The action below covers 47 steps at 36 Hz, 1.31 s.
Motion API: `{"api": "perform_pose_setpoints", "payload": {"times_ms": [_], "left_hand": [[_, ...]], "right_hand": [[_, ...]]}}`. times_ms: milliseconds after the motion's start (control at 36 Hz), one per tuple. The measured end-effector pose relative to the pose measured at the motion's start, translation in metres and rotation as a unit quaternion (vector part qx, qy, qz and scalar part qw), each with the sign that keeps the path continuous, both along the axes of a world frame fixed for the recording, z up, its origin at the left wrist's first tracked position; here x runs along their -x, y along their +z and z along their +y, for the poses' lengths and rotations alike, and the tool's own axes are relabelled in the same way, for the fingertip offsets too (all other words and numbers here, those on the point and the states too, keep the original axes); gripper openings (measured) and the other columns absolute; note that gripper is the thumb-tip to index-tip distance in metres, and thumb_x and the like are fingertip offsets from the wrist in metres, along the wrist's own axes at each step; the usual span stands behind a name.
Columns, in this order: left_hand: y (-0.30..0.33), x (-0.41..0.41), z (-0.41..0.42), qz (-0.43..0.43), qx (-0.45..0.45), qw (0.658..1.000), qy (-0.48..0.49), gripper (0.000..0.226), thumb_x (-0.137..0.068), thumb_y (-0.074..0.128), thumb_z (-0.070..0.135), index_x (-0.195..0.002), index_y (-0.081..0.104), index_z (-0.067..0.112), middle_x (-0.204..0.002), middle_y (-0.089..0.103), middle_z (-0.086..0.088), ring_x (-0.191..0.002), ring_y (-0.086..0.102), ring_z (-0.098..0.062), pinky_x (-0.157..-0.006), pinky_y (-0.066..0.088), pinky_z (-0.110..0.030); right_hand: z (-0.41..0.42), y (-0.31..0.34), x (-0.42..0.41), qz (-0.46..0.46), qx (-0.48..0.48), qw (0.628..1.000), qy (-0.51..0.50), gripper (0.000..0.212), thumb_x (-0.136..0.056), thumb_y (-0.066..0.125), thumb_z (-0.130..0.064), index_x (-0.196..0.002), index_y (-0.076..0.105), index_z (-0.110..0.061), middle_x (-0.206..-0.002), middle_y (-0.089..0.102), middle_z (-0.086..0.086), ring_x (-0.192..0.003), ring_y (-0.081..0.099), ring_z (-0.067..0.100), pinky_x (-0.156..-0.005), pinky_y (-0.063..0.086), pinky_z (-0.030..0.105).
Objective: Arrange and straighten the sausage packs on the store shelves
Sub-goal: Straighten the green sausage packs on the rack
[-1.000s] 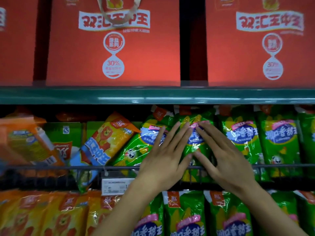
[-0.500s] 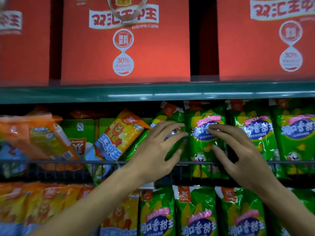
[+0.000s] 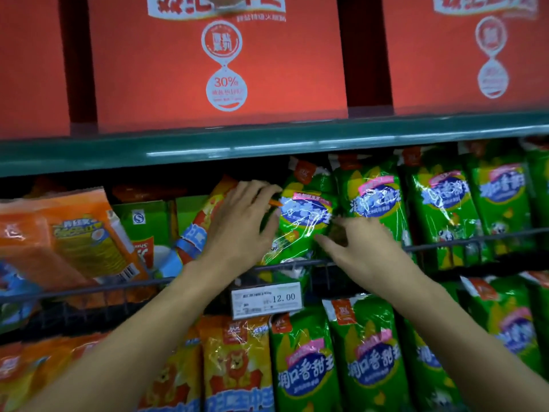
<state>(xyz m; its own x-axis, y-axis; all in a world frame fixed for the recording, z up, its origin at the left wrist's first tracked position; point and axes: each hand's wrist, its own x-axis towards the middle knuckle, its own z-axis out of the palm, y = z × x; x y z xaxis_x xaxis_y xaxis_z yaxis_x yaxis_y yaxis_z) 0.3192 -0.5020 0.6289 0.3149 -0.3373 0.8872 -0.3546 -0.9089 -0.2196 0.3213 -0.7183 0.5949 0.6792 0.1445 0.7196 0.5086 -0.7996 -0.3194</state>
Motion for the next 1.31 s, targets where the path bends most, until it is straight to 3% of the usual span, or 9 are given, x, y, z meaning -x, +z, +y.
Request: {"api": "perform_pose_setpoints", "payload": {"times_ms": [167,278,417,500,556,667,833,1139,1306], "left_hand": [[-0.001,-0.006,0.005,-0.027,-0.013,1.0,0.0,0.041,-0.098,0.045,0.032,-0.13,0.061,0.012,-0.118,0.064,-0.004,-0.113,0.052,-0.027,-0.097,0.038,-0.041],[-0.002,-0.007,0.008,-0.04,-0.012,0.999,-0.017,0.042,-0.098,0.043,0.029,-0.131,0.062,0.011,-0.117,0.065,-0.005,-0.115,0.049,-0.026,-0.1,0.032,-0.038],[-0.002,-0.005,0.01,-0.053,0.005,0.998,-0.026,0.038,-0.099,0.046,0.024,-0.13,0.061,0.008,-0.115,0.065,-0.007,-0.113,0.05,-0.029,-0.098,0.034,-0.038],[-0.001,-0.005,0.013,-0.062,0.032,0.997,-0.031,0.036,-0.098,0.051,0.022,-0.129,0.062,0.008,-0.112,0.065,-0.007,-0.111,0.049,-0.028,-0.096,0.033,-0.037],[-0.001,-0.004,0.015,-0.06,0.044,0.997,-0.024,0.036,-0.098,0.049,0.025,-0.129,0.061,0.009,-0.11,0.064,-0.007,-0.11,0.05,-0.029,-0.094,0.034,-0.037],[-0.002,-0.002,0.013,-0.049,0.06,0.997,-0.017,0.041,-0.099,0.044,0.033,-0.128,0.063,0.011,-0.106,0.065,-0.005,-0.107,0.051,-0.028,-0.091,0.036,-0.039],[-0.002,-0.001,0.011,-0.051,0.057,0.997,-0.026,0.042,-0.099,0.042,0.034,-0.126,0.066,0.013,-0.105,0.066,-0.002,-0.106,0.051,-0.025,-0.09,0.035,-0.035],[-0.005,-0.002,0.01,-0.05,0.02,0.997,-0.054,0.04,-0.097,0.045,0.03,-0.125,0.069,0.017,-0.105,0.065,0.002,-0.106,0.053,-0.021,-0.091,0.037,-0.034],[-0.006,-0.001,0.009,-0.04,0.018,0.998,-0.044,0.041,-0.098,0.043,0.029,-0.128,0.067,0.015,-0.108,0.066,0.0,-0.109,0.053,-0.022,-0.093,0.036,-0.033]], "right_hand": [[0.015,0.014,-0.005,0.093,-0.002,0.995,-0.026,0.06,-0.094,0.053,-0.064,-0.07,0.047,-0.009,-0.067,0.056,0.01,-0.065,0.054,0.03,-0.062,0.043,0.037],[0.016,0.013,-0.011,0.104,-0.038,0.994,0.013,0.059,-0.092,0.056,-0.065,-0.076,0.051,-0.008,-0.064,0.056,0.01,-0.059,0.054,0.027,-0.058,0.042,0.038],[0.021,0.01,-0.012,0.079,-0.082,0.993,0.04,0.054,-0.093,0.059,-0.06,-0.113,0.051,-0.01,-0.067,0.057,0.003,-0.062,0.059,0.023,-0.06,0.045,0.038],[0.027,0.012,-0.013,0.064,-0.078,0.993,0.061,0.075,-0.095,0.058,-0.057,-0.151,0.029,-0.016,-0.064,0.049,-0.002,-0.059,0.052,0.02,-0.056,0.038,0.034],[0.028,0.016,-0.014,0.035,-0.075,0.993,0.079,0.078,-0.098,0.057,-0.05,-0.159,0.016,-0.021,-0.069,0.053,0.0,-0.06,0.054,0.017,-0.055,0.038,0.034],[0.025,0.025,-0.011,-0.003,-0.059,0.994,0.097,0.075,-0.103,0.052,-0.041,-0.161,0.009,-0.026,-0.119,0.063,0.01,-0.103,0.063,0.028,-0.085,0.051,0.039],[0.019,0.043,0.003,0.07,-0.006,0.997,0.03,0.068,-0.107,0.043,-0.041,-0.161,0.008,-0.02,-0.135,0.058,0.021,-0.122,0.056,0.038,-0.099,0.048,0.046],[0.013,0.028,-0.001,0.059,0.087,0.992,-0.075,0.064,-0.109,0.034,-0.037,-0.159,0.006,-0.009,-0.1,0.065,0.019,-0.099,0.063,0.041,-0.085,0.052,0.049],[0.009,0.026,-0.001,0.052,0.061,0.996,-0.039,0.048,-0.108,0.041,-0.027,-0.149,0.029,-0.005,-0.069,0.049,0.002,-0.081,0.062,0.038,-0.076,0.054,0.048]]}}
